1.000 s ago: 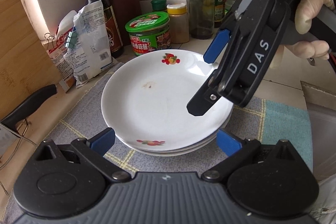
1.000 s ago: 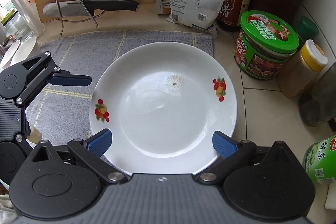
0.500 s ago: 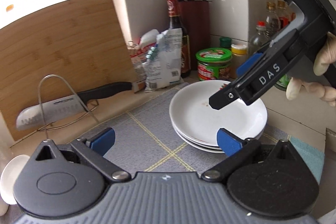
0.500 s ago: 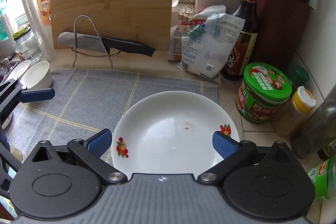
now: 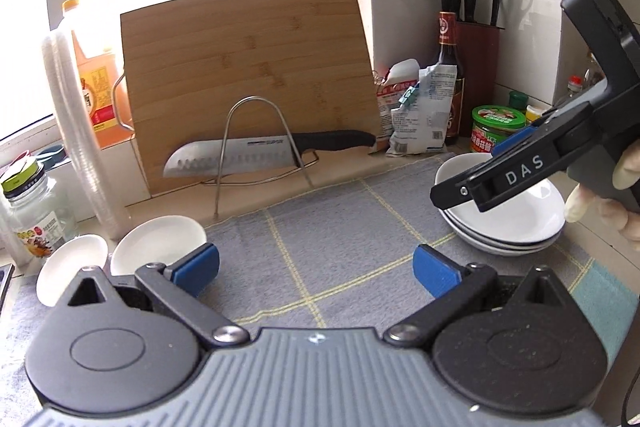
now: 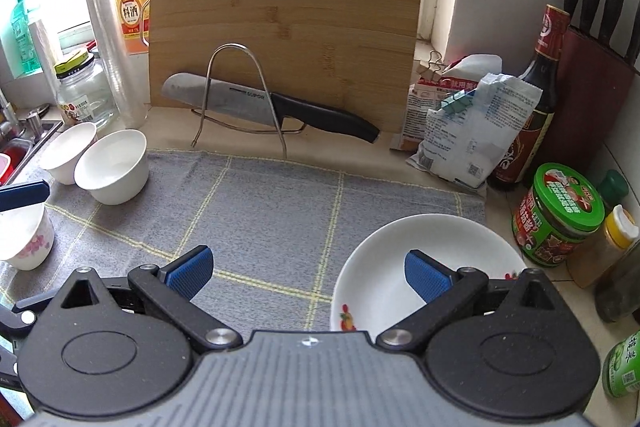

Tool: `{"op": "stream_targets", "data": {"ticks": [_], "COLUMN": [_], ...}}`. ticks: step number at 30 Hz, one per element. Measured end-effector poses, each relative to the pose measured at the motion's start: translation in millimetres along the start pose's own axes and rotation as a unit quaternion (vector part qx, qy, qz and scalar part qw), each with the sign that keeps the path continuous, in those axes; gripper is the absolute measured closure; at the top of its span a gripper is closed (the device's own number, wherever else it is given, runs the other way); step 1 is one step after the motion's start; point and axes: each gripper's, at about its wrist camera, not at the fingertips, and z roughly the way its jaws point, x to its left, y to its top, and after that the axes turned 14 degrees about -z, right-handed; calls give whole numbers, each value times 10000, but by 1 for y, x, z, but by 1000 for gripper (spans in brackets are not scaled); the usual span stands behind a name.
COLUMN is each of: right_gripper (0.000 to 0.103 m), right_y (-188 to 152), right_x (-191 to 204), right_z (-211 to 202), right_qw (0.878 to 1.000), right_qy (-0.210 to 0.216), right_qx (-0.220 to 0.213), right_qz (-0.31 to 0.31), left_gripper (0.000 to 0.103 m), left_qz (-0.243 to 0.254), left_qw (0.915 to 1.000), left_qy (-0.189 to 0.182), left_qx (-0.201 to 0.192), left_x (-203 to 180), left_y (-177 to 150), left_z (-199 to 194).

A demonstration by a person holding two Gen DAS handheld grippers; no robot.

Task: Organize plates and bowls
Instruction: 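Open the right tool and withdraw it from the plate stack, then move the right tool to the white bowl beside the sink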

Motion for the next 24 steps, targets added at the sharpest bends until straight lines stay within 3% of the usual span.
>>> {"op": "stream_targets", "data": {"ticks": [6,13,24], "right_gripper": [0,0,0], "right_y": [14,31,46], "right_x": [61,128,198], "right_z": [4,17,41], "right_qw": [9998,9974,9910], "right_qy": [187,652,1185], "right_qx": [-47,-97,-57], "right_qz": [-70,-282,-624], "left_gripper": [1,1,1], "left_qz": [-115,-298,-630], "left_qw": [9998,9979,9930], "left_qy": [137,572,859], "left_qx": [-25,106,505], "left_x": [53,116,186], "left_y": [-14,-37,-74], "left_z": [-33,-56,-42]}}
